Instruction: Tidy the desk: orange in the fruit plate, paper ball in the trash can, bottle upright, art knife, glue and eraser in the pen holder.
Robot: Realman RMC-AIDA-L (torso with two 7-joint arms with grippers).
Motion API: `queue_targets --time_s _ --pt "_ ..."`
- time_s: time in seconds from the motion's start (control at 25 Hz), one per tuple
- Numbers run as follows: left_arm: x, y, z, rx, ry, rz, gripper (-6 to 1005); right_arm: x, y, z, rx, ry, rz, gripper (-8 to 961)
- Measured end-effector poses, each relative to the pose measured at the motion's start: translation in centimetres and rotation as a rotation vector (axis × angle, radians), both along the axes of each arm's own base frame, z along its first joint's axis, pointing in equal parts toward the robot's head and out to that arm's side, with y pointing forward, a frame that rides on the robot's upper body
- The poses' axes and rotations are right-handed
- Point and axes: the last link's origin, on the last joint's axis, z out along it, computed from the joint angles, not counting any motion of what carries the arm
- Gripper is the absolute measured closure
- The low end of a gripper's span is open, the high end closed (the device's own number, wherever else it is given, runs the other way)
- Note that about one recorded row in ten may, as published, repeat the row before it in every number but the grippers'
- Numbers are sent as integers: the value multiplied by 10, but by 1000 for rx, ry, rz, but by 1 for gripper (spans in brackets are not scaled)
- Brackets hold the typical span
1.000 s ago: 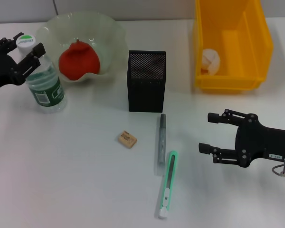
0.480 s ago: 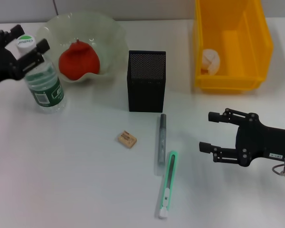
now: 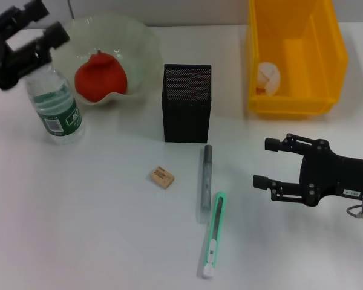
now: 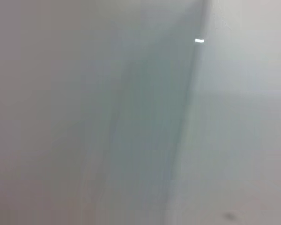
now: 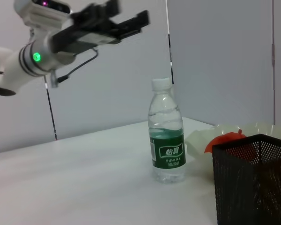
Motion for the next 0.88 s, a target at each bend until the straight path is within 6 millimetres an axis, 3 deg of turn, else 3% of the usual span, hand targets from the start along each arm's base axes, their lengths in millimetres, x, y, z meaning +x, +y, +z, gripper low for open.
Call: queue_targets --time_s 0.2,0.24,0.48,0.88 --pt "3 -9 -7 -82 36 -62 222 -3 3 3 -19 16 -14 153" --pt "4 -17 -20 -162 115 -123 222 -5 6 5 -28 21 -26 153" --pt "-5 -29 -49 -288 286 -175 222 -11 15 7 -56 32 -57 152" --pt "-16 -33 -82 -301 410 -150 221 -14 28 9 -60 14 -100 152"
